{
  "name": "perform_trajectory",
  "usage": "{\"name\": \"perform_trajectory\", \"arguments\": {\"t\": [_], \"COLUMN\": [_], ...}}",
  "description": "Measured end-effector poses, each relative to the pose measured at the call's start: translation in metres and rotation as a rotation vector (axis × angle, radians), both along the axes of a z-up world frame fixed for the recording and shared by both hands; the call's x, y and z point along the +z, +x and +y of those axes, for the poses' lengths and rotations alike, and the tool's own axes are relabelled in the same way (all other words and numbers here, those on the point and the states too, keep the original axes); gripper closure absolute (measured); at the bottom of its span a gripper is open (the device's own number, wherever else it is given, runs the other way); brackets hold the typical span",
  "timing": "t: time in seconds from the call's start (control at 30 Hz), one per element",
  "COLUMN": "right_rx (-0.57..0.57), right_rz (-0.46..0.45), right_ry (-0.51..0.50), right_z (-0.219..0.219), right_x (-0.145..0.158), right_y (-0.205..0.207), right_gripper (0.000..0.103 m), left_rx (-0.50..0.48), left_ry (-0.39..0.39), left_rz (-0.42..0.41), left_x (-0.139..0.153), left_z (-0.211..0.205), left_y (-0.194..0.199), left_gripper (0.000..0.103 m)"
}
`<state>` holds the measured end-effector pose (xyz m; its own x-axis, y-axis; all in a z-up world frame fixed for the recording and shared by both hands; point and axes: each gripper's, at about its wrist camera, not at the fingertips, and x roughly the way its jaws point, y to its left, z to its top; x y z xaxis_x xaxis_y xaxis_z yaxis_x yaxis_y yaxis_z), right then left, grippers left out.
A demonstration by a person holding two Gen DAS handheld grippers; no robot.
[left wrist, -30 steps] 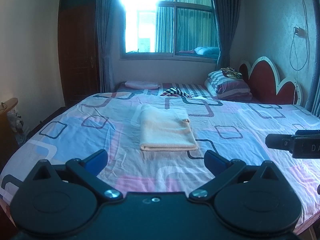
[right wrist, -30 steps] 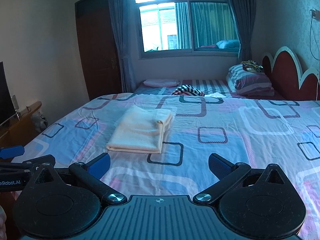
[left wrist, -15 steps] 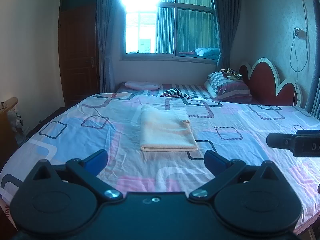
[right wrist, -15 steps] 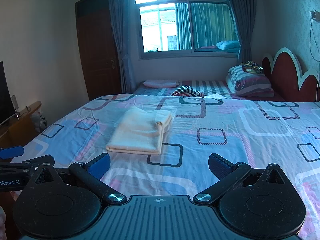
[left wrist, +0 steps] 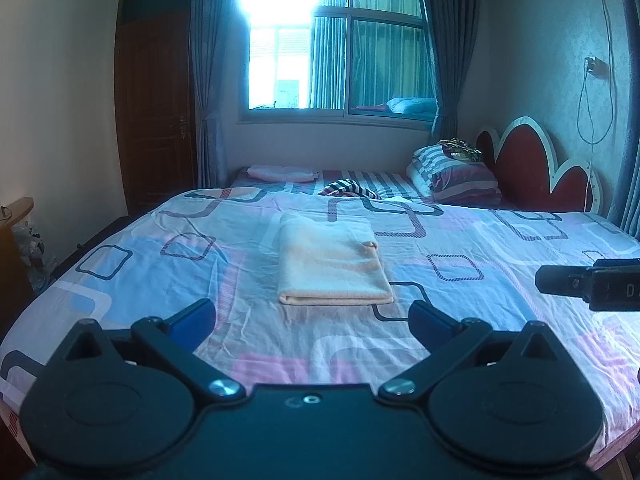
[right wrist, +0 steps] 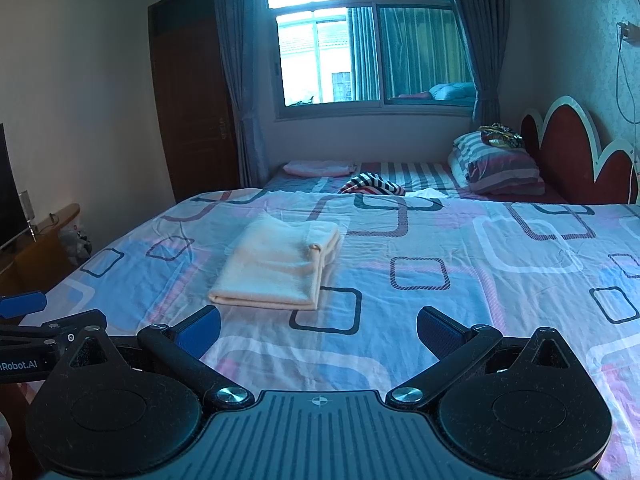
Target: Fold small clothes
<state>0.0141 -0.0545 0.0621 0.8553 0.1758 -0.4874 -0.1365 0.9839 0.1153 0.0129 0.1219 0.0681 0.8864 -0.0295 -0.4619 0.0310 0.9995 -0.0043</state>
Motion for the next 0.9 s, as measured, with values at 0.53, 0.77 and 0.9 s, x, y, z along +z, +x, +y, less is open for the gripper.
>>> {"name": "perform_trajectory", "arguments": {"t": [0.53, 0.77, 0.9], "right_rx": [0.002, 0.007, 0.010], "right_rz": [0.000, -0.001, 0.001], "right_ry": [0.002, 0.002, 0.003], "right_z": [0.0005, 0.0011, 0.0013], "right_x": [0.0012, -0.0004, -0.0016], "right_y": [0.0000, 0.0005, 0.0013], "right_gripper": [0.000, 0.000, 0.000], "left_rx": [-0.025, -0.035, -0.021], "left_ry": [0.004, 0.010, -0.002], "left_rz": [-0.017, -0.017, 0.002], "left_x": [-0.0016, -0.0038, -0.0044], "left_z": [0.0008, 0.0004, 0.0006], "left_y": [-0.0012, -0.0020, -0.0005], "left_gripper": [0.001, 0.001, 0.001]}}
